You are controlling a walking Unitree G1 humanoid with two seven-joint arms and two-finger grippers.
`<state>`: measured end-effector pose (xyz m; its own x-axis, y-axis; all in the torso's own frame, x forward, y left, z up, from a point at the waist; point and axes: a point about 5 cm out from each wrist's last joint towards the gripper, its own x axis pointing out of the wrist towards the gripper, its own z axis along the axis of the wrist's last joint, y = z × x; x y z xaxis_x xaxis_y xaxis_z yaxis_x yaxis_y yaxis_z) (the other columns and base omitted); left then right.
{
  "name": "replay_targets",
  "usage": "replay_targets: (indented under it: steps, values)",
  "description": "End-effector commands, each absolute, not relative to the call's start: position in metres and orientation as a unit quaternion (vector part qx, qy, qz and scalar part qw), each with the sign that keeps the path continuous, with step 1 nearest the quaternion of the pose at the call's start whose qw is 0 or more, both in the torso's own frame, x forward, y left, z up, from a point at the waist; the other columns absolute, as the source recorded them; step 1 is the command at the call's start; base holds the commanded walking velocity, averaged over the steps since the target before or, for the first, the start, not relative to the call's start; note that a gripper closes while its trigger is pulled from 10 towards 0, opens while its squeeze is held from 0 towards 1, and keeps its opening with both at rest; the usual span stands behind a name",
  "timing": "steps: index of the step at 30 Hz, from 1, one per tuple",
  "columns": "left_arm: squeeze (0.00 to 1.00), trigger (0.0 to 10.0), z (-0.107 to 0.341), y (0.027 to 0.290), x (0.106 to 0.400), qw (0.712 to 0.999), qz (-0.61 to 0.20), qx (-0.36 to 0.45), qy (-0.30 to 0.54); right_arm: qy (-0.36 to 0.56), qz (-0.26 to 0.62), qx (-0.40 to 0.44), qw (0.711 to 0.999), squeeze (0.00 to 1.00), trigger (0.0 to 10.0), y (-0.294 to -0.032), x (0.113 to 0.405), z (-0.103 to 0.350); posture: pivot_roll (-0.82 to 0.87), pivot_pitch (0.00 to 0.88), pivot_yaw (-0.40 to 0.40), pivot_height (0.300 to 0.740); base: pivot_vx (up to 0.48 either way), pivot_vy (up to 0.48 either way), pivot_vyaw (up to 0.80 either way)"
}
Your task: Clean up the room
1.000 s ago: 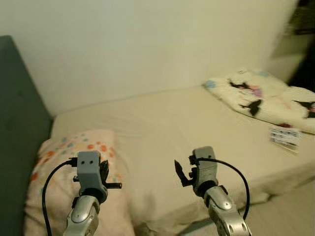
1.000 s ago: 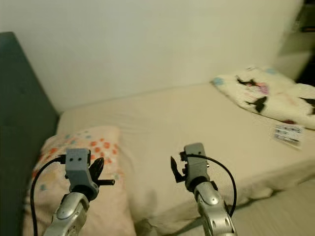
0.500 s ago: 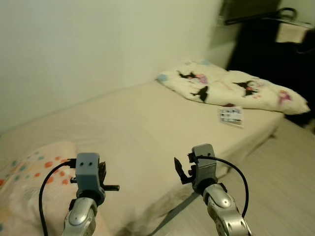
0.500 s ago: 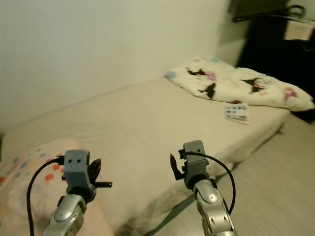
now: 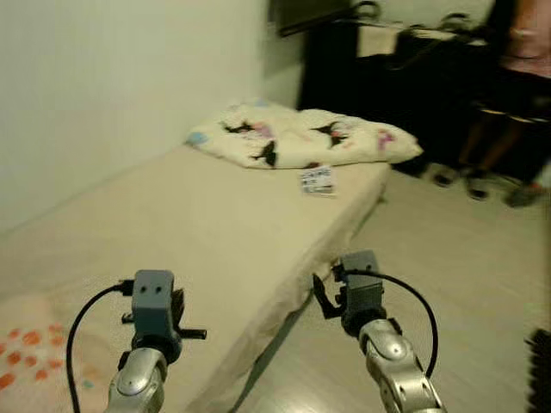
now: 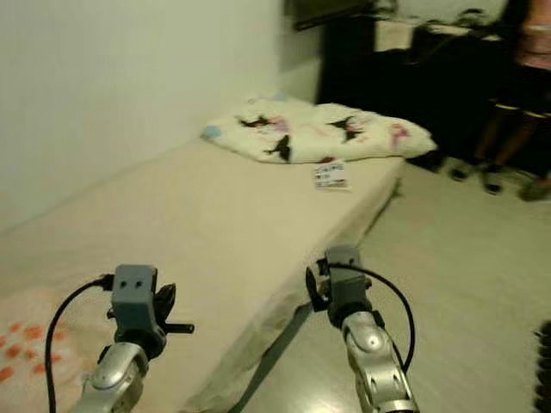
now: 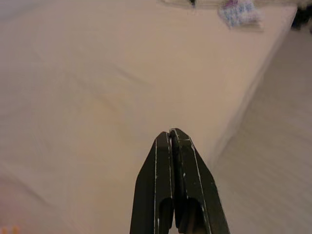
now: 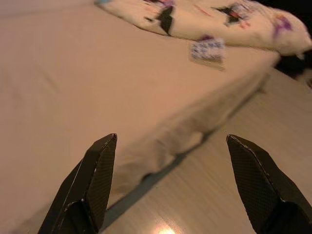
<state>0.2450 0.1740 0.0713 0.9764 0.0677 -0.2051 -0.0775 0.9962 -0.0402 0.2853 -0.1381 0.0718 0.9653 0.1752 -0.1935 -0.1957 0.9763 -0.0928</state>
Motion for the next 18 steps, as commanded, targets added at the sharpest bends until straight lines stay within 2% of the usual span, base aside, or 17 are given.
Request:
replay_targets:
  steps: [1,12,18]
  values:
    - [0.00,10.0,0.0649,0.1709,0.2420,0.991,0.033,-0.032,0.126,0.106,0.083,-0.042,0.990,0.00,10.0,-0.1424,0.2839,0.0675,-0.05,0.062,-0.033,0.740,0.000,0.000,-0.80]
    - [0.00,10.0,0.0664,0.1682,0.2422,0.989,0.060,-0.068,0.121,0.109,0.082,-0.035,0.990,0.00,10.0,-0.1432,0.2838,0.0665,-0.05,0.065,-0.034,0.740,0.000,0.000,-0.80]
    - [0.00,10.0,0.0666,0.1702,0.2446,0.991,0.070,-0.045,0.107,0.112,0.080,-0.036,0.990,0.00,10.0,-0.1444,0.2831,0.0650,-0.05,0.070,-0.035,0.740,0.000,0.000,-0.80]
